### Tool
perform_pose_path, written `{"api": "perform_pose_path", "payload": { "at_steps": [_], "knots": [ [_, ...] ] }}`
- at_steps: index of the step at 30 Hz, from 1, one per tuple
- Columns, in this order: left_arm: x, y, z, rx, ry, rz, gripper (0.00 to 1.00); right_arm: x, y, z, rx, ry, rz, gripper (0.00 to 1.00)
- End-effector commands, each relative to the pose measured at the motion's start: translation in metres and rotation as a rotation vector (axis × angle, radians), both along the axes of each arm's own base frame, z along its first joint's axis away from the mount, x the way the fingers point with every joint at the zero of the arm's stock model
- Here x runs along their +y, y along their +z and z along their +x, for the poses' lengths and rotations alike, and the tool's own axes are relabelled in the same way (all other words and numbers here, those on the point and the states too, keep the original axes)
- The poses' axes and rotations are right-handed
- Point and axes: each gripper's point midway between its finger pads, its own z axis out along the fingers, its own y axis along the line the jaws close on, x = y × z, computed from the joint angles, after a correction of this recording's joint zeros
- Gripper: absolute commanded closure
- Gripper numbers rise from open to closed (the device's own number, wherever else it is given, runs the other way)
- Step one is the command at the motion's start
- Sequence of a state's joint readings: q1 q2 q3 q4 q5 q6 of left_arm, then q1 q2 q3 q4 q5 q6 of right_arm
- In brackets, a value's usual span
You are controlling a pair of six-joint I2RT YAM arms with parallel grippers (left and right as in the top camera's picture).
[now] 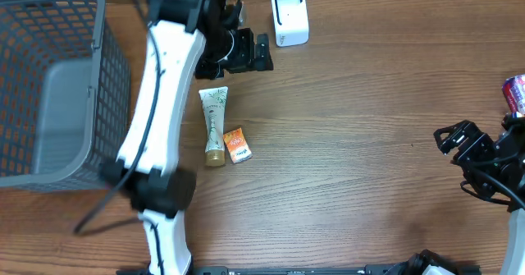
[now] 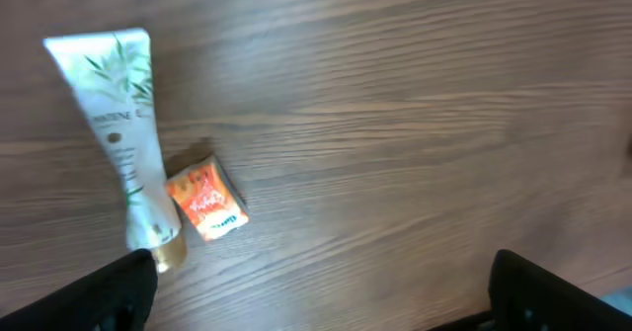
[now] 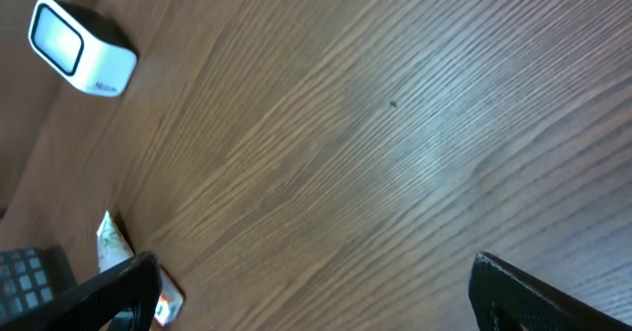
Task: Scan the item barcode
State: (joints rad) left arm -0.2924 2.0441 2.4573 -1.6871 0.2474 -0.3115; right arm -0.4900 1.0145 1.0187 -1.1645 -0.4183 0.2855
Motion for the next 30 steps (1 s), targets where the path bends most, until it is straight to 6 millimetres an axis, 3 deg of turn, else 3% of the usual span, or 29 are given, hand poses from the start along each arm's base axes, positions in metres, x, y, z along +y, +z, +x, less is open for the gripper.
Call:
{"api": "perform_pose_path", "payload": {
  "at_steps": [1, 4, 8, 11, 16, 23, 30],
  "knots": [
    [0.015, 0.03, -0.023, -0.088, 0.048, 0.068, 0.0, 0.0, -0.011, -0.001, 0.019, -0.024, 0.014, 0.0],
    [0.034, 0.031, -0.047, -0.07, 0.125, 0.12, 0.0, -0.001, -0.02, 0.001, 0.027, -0.042, 0.028, 0.0],
    [0.054, 0.007, -0.09, 0.045, 0.2, 0.154, 0.0, -0.003, -0.026, 0.005, 0.038, -0.045, 0.036, 0.0],
    [0.058, -0.013, -0.101, 0.086, 0.219, 0.171, 0.0, -0.005, -0.028, 0.009, 0.039, -0.054, 0.045, 0.0],
    [0.046, -0.05, -0.091, 0.125, 0.248, 0.13, 0.01, 0.008, -0.024, 0.021, 0.005, -0.042, 0.157, 0.0],
    [0.035, -0.099, -0.074, 0.136, 0.241, 0.1, 0.27, 0.013, -0.03, 0.025, 0.027, -0.026, 0.211, 0.0],
    [0.038, -0.11, -0.073, 0.154, 0.245, 0.121, 0.19, 0.012, -0.038, 0.026, 0.059, -0.029, 0.226, 0.0]
  ]
}}
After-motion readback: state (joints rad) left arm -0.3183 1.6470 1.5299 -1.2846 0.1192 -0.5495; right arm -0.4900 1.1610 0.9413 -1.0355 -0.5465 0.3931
